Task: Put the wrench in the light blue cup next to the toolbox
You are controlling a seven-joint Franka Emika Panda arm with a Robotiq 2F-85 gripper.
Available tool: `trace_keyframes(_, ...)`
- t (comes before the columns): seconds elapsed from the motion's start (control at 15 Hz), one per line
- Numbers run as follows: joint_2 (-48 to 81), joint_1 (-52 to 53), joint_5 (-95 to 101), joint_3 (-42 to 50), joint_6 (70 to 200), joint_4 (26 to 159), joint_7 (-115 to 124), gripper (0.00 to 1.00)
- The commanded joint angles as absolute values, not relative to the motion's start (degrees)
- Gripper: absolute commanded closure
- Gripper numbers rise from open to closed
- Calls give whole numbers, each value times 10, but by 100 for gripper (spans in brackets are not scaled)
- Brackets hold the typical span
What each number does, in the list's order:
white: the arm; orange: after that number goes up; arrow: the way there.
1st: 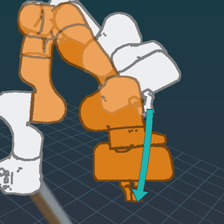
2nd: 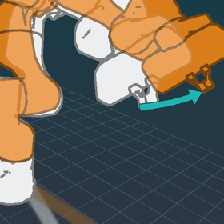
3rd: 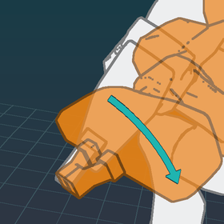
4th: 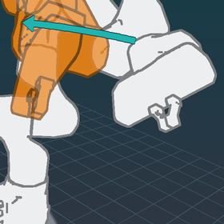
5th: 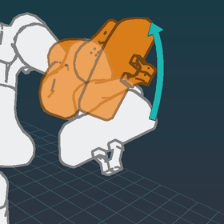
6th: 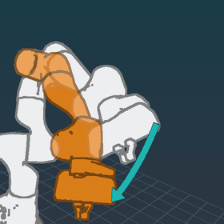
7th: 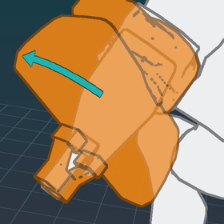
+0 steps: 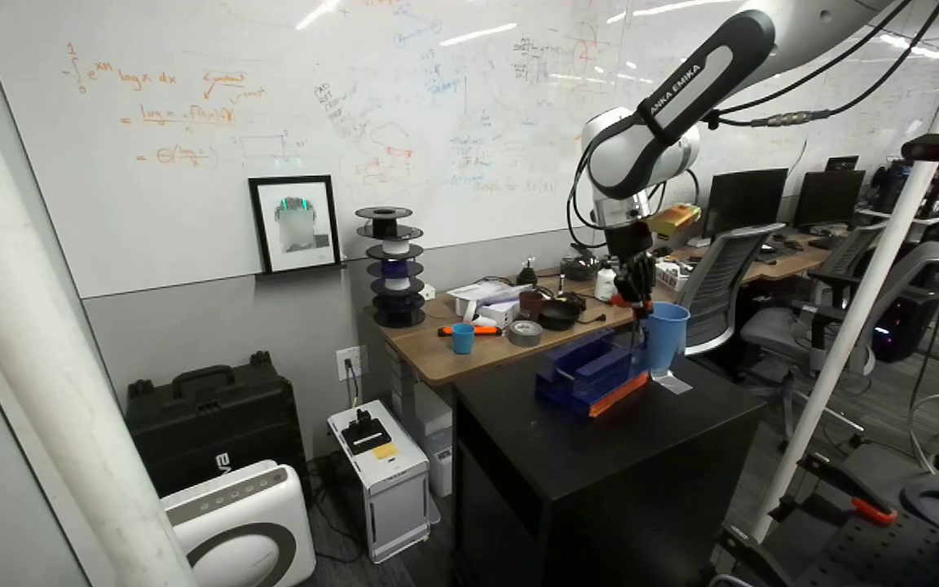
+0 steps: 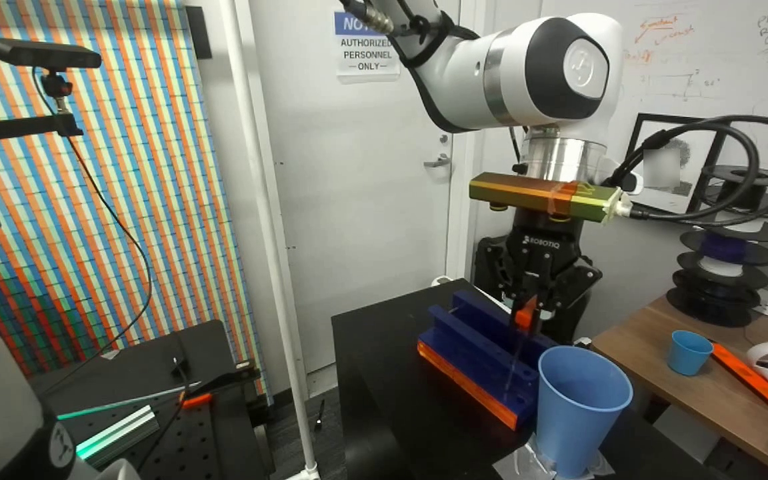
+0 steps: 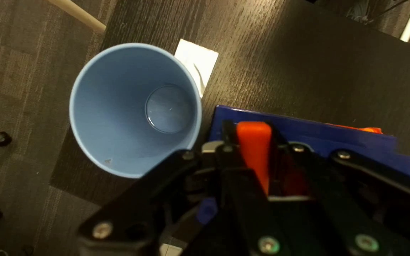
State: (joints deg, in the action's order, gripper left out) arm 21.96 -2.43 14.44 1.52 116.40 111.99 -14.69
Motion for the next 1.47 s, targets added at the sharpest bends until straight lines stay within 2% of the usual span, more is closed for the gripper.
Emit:
trace_keyframes(0.0,207,-33,146,17,1160,1111,-166,84)
trace_keyframes(0.67,75,-38,104,8,1138,1172,-195,84)
trace_keyframes(1.0,-8,-44,117,34,1162,1193,-134,85)
trace_keyframes(1.4,2,-67,109,66,1140,1163,-101,85)
